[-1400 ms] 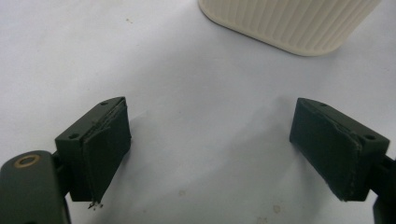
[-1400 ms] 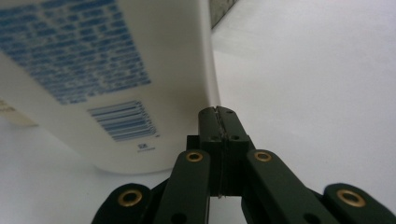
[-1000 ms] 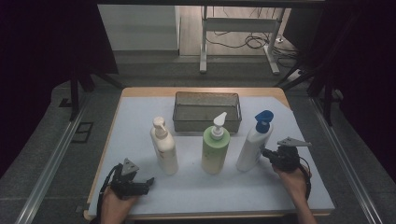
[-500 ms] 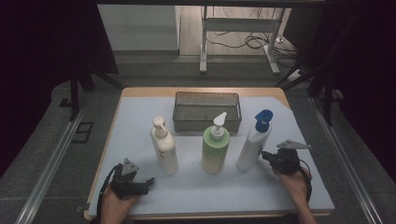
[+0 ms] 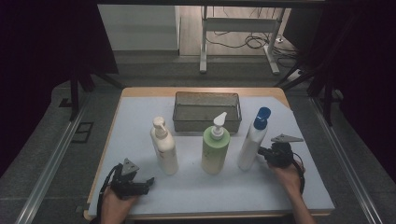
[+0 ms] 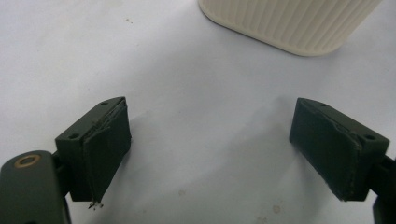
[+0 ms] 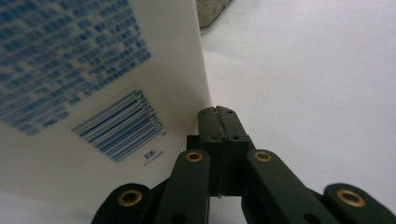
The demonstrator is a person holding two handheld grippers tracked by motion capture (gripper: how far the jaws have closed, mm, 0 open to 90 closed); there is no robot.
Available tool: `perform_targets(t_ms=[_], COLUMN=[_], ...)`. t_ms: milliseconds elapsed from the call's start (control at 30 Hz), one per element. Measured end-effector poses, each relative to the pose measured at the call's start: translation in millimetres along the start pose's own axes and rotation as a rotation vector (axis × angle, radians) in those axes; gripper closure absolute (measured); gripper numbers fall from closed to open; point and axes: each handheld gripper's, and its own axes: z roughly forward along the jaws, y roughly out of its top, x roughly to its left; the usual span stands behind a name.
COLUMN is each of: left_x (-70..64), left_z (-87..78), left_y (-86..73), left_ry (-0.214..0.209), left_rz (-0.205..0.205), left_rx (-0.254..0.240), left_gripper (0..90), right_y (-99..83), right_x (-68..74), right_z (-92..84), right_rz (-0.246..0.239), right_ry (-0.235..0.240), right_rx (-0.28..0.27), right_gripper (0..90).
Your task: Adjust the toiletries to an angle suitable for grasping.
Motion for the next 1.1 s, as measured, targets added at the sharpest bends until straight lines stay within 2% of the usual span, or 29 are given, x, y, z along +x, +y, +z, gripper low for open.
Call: perform_targets(t_ms=[467,567,767,933,1000,1033,1100], left_x=[-0.1,-0.1,-0.1,-0.2,-0.2,-0.2,-0.2], left_z=[0.0,0.0,0.0,0.0,0.0,0.0,0.0], left_y=[0.0,0.0,0.0,-0.1,-0.1,-0.1,-0.1], left_ry=[0.001,0.001,0.001,0.001,0.001,0.002,0.002], left_rz=[0.001,0.001,0.001,0.001,0.001,0.001,0.001], left_rx=[0.000,0.000,0.000,-0.001,-0.001,-0.001,-0.001], left_gripper=[12.7,12.6,12.6,12.7,12.7,12.7,12.7], right_y=[7.8,4.8,-6.9,-18.2,-20.2,-23.9,-25.4], right_x=[1.9,1.9,5.1,18.6,21.9,30.4,37.7], right_z=[14.6,7.4,-19.7,-41.2,-44.0,-48.7,-51.0], right_rz=[0.000,0.003,-0.022,-0.041,-0.049,-0.057,-0.056], right_ry=[0.017,0.021,0.013,0.053,0.066,0.098,0.129], right_rx=[0.002,-0.010,-0.027,-0.030,-0.028,-0.030,-0.035], right_gripper=[89.4,87.3,88.7,89.7,89.7,89.8,89.7])
